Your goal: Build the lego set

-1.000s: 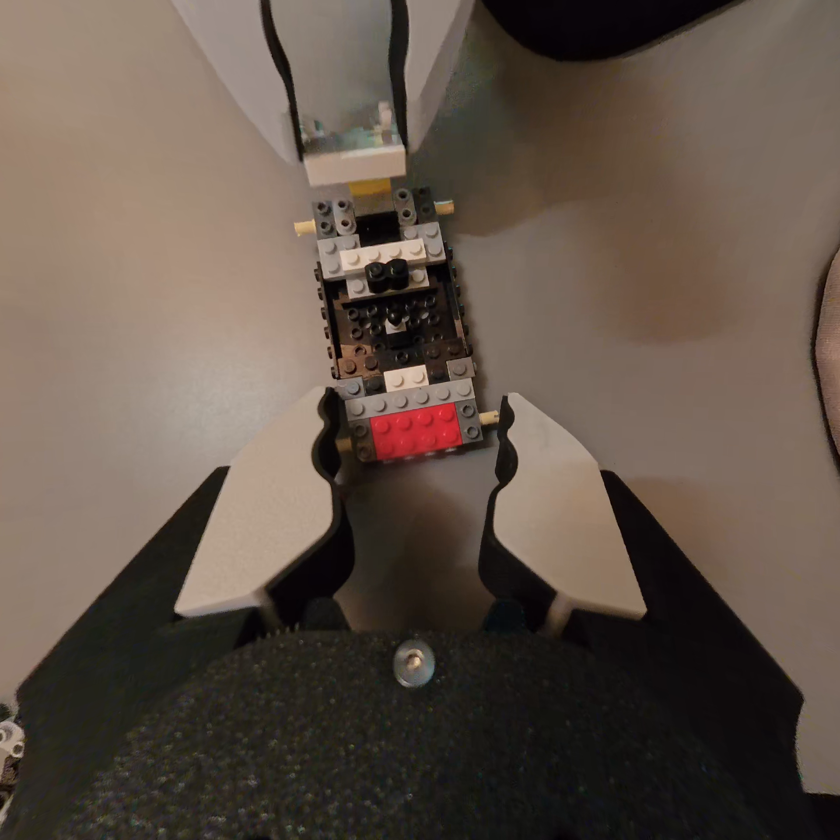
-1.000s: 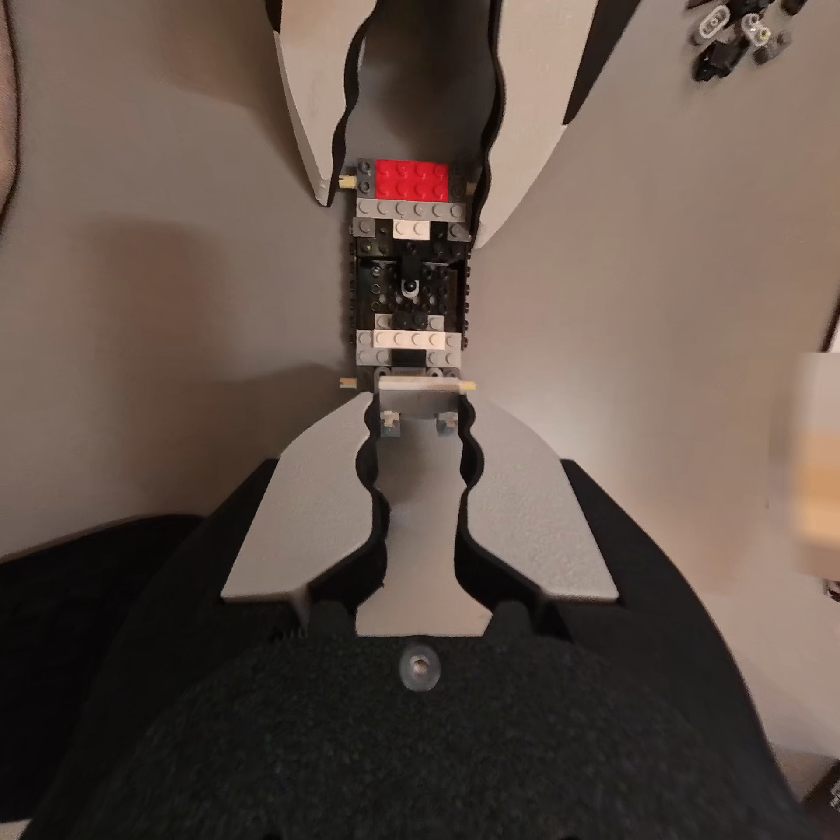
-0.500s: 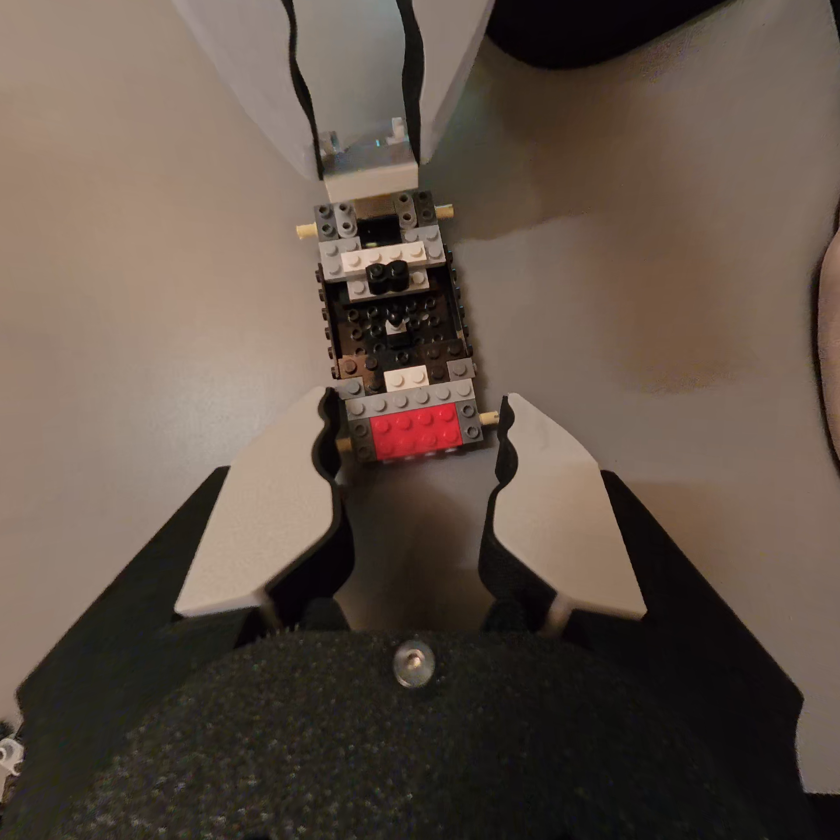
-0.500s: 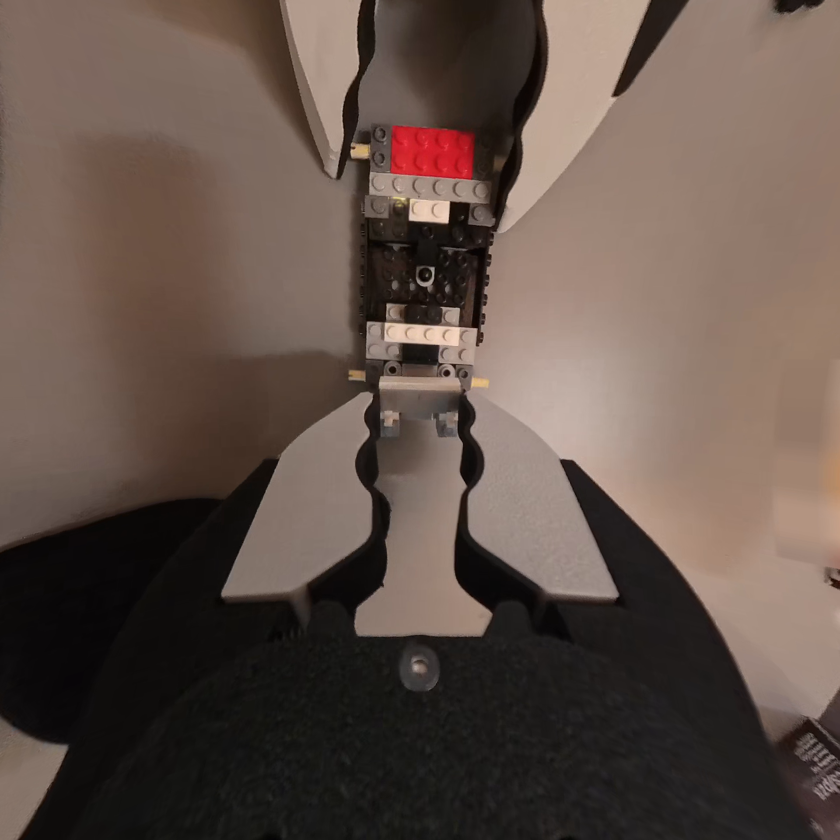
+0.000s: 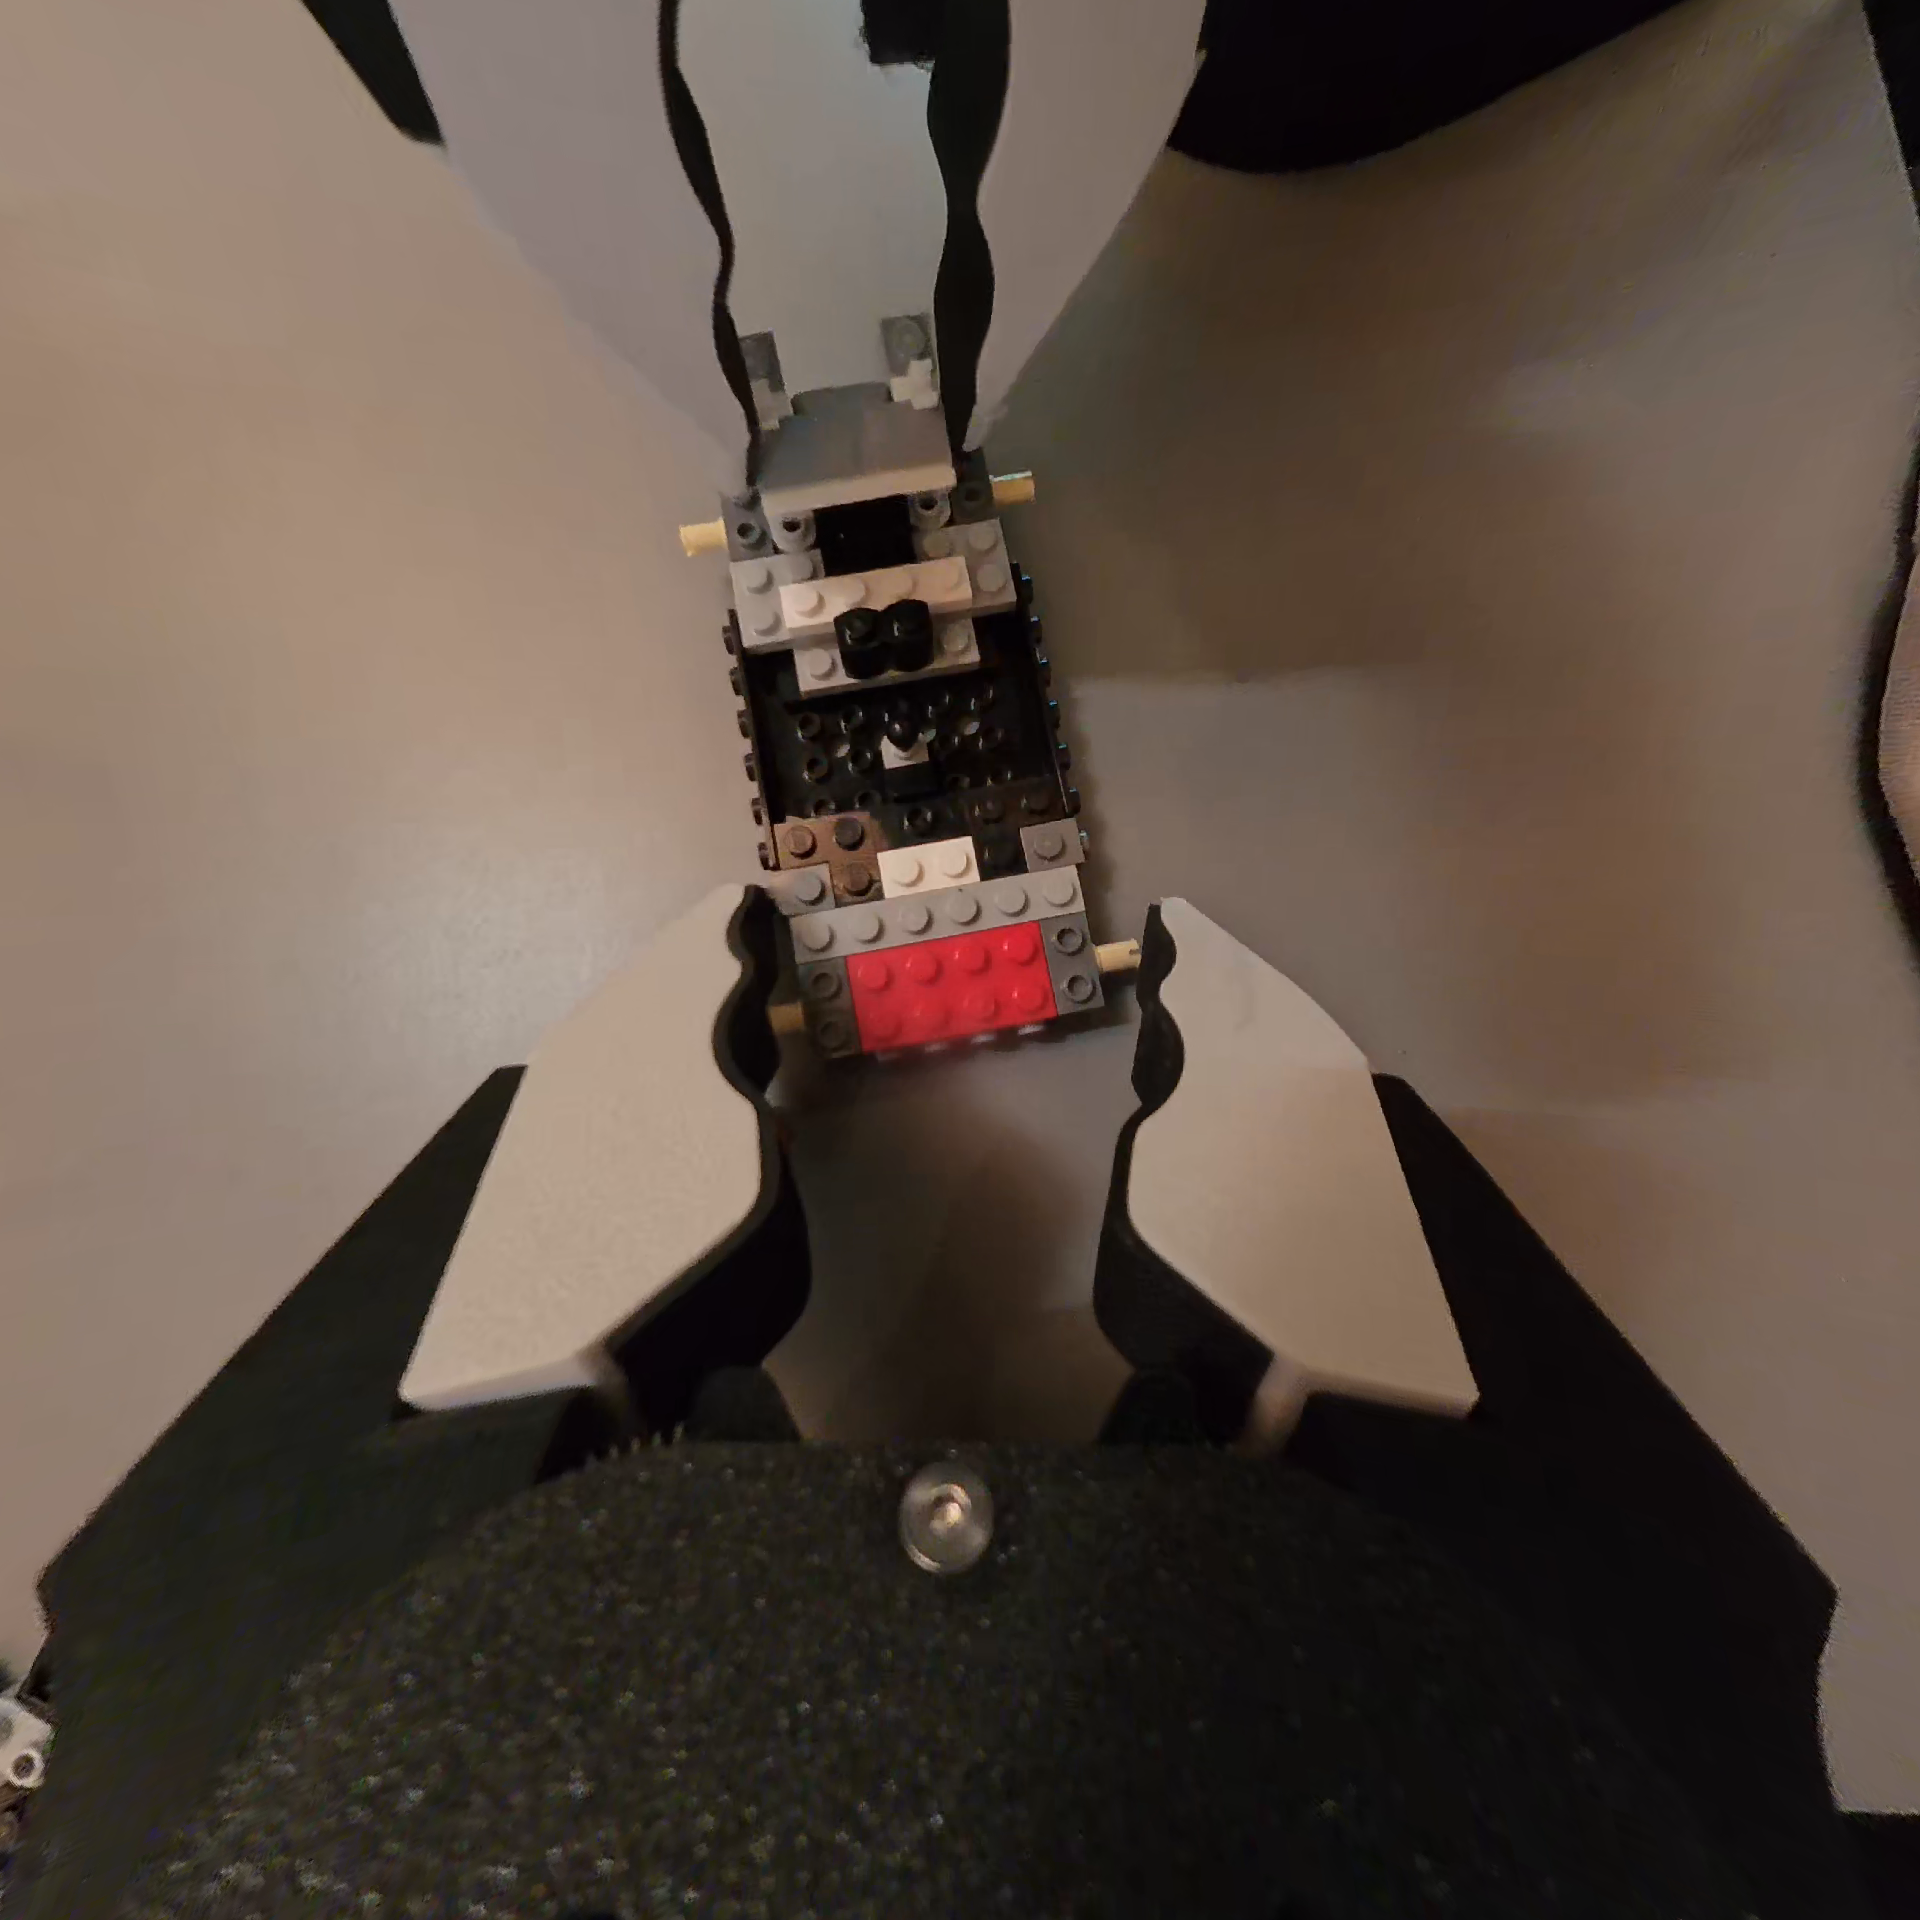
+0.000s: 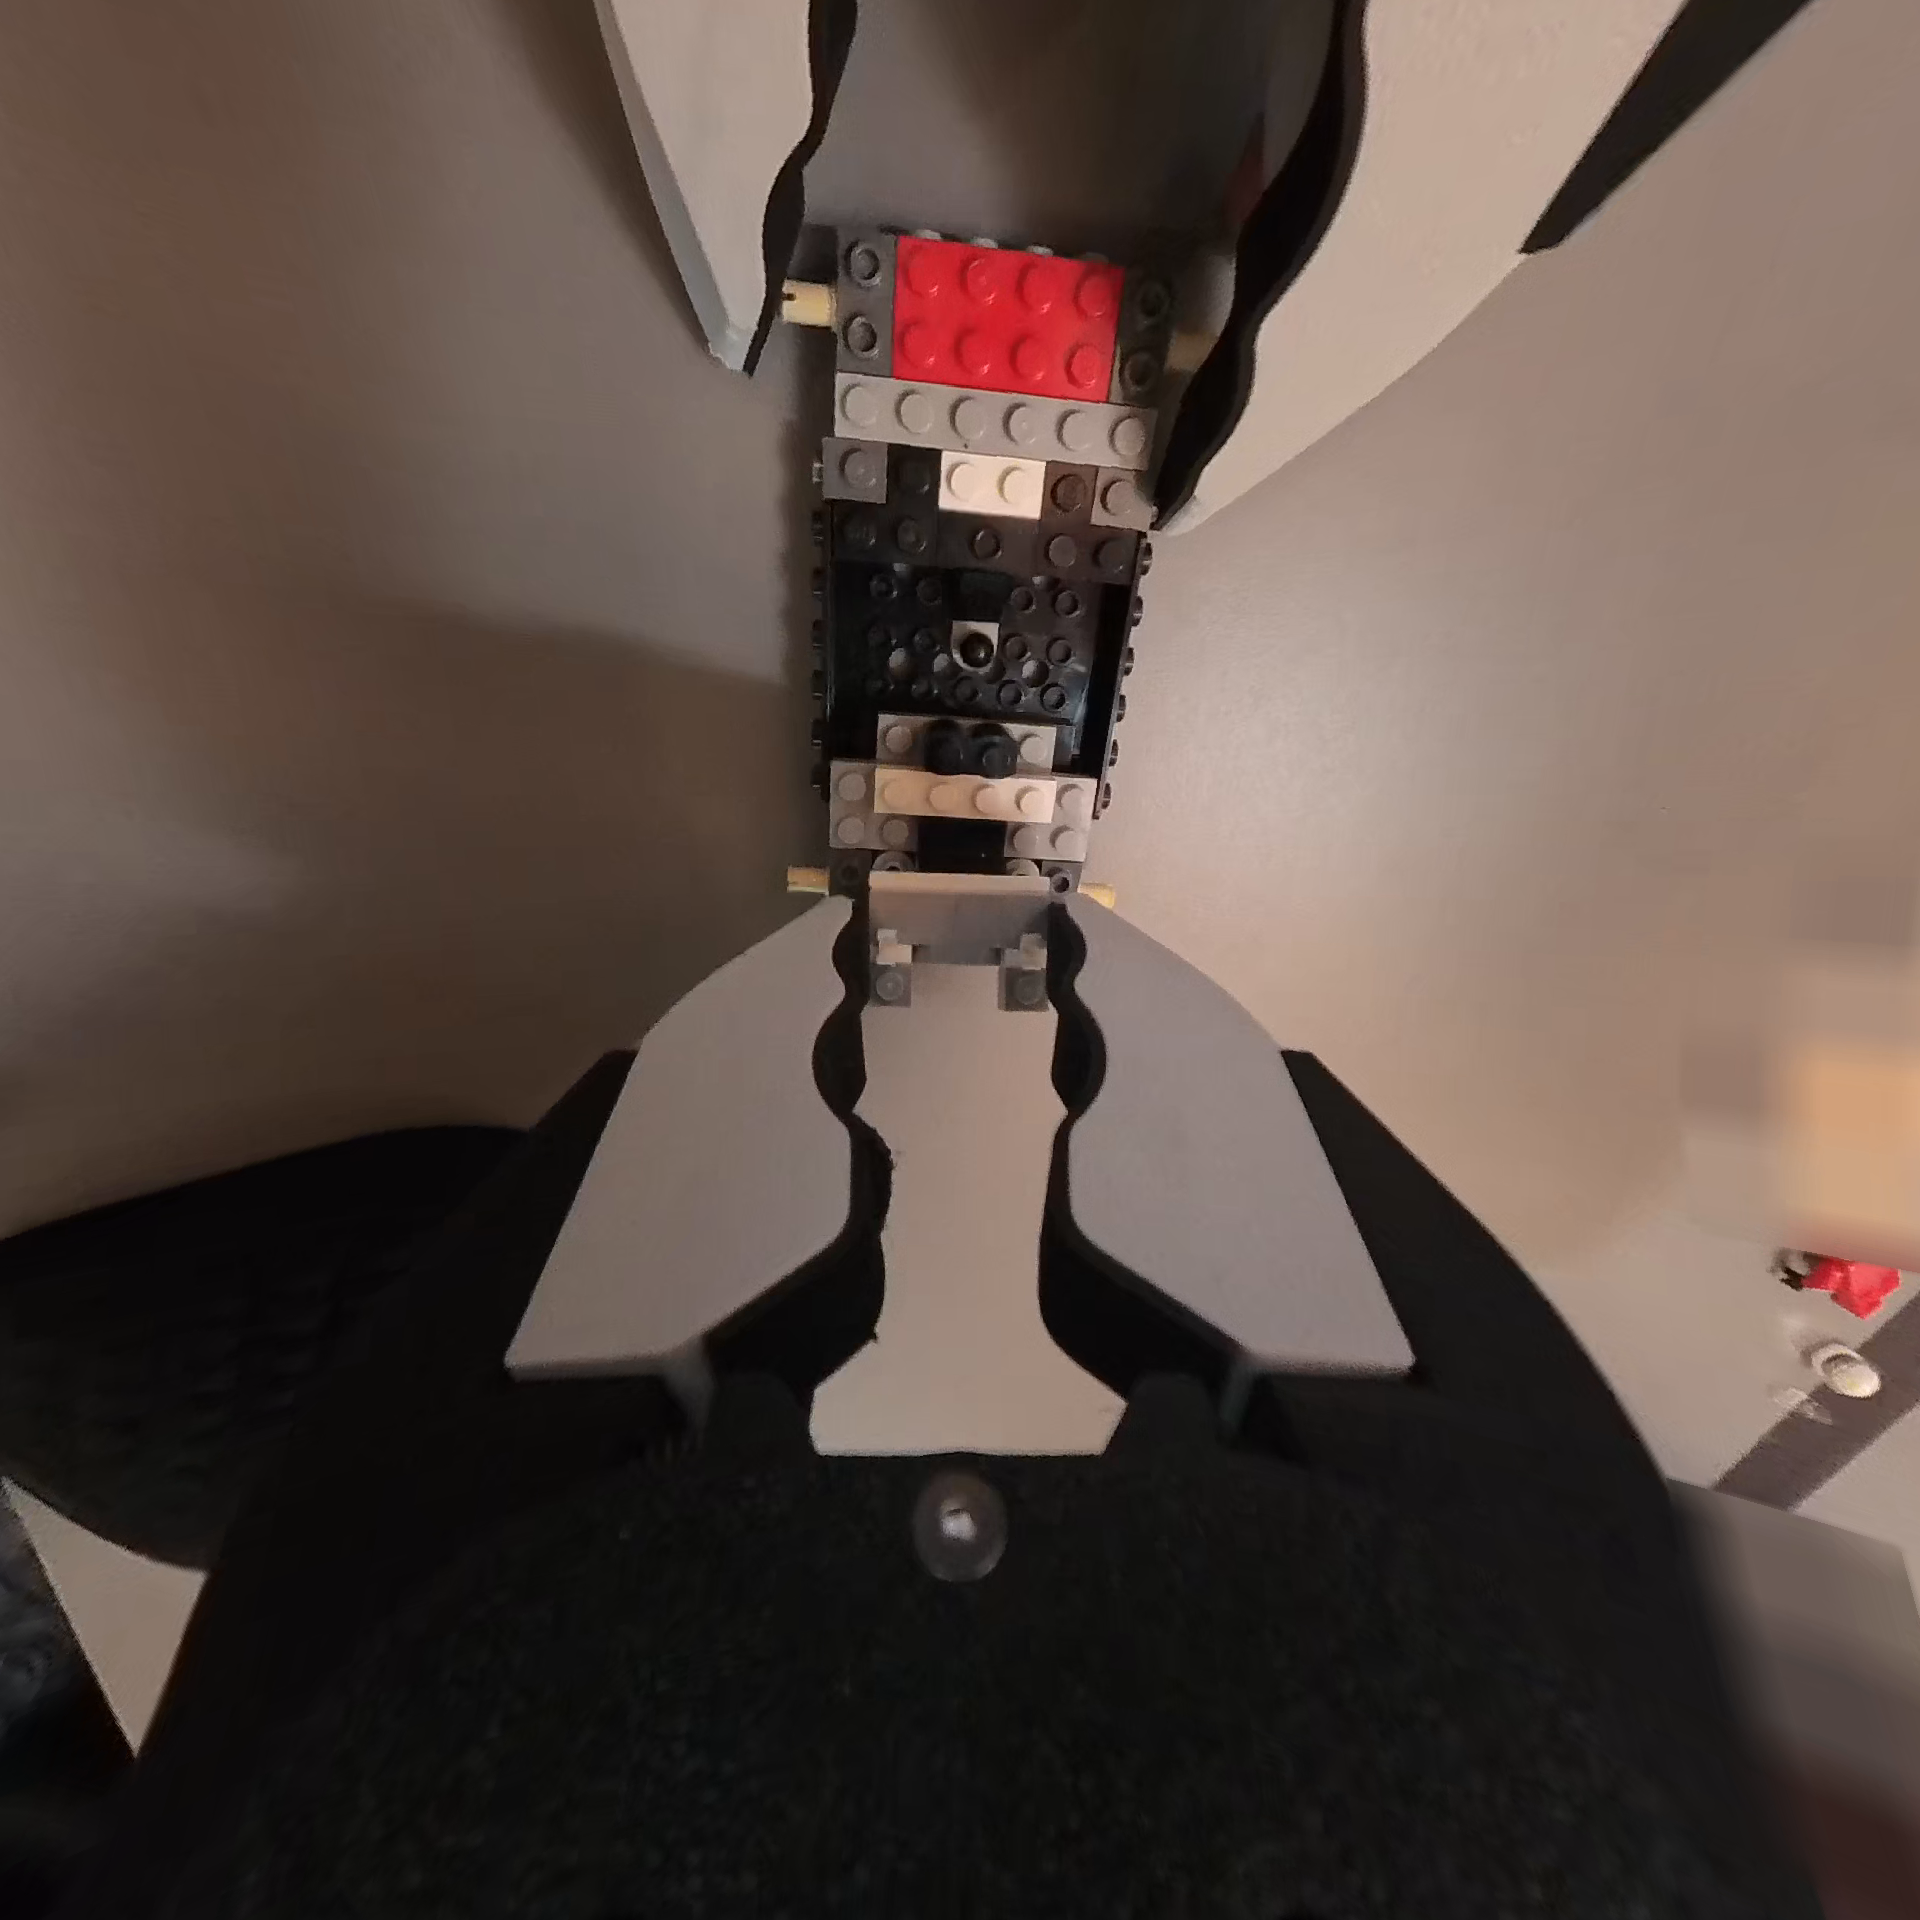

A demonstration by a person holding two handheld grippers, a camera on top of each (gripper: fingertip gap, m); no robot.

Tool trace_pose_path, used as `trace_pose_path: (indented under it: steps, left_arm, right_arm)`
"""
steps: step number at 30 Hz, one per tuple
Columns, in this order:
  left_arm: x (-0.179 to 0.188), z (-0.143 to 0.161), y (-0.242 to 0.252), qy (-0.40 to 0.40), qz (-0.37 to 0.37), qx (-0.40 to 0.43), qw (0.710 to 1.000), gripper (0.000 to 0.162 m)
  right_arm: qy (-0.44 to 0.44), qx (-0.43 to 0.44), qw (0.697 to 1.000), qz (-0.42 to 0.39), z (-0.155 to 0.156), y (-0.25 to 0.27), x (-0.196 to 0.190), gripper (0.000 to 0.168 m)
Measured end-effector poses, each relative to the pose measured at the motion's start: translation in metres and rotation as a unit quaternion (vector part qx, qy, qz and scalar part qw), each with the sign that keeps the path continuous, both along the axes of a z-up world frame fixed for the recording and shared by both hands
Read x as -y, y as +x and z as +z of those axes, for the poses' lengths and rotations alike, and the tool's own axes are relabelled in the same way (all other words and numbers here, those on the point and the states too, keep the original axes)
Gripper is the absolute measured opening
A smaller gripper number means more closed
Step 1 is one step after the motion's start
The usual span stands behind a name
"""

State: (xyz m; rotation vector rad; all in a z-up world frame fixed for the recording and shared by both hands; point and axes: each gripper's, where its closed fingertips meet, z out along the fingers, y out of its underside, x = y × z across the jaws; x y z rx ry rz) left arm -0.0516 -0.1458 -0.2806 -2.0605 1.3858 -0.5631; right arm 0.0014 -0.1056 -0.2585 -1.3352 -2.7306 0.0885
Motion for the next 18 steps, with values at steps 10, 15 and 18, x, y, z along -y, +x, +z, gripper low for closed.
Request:
trace_pose_path:
  steps: [10, 15, 18]
  left_arm:
    - [0.0002, -0.0004, -0.0002, 0.003, -0.002, -0.001, 1.0, 0.066]
    - [0.0005, -0.0004, -0.0006, 0.004, -0.005, 0.002, 1.0, 0.066]
    - [0.0009, -0.0003, -0.0008, 0.004, -0.008, 0.003, 1.0, 0.066]
  right_arm:
    - [-0.086, -0.12, 0.988, -0.032, 0.0007, -0.0023, 0.0033, 0.032]
    - [-0.138, -0.184, 0.973, -0.037, 0.0016, -0.0035, 0.0047, 0.032]
    - [-0.159, -0.208, 0.964, -0.039, 0.0022, -0.004, 0.0056, 0.032]
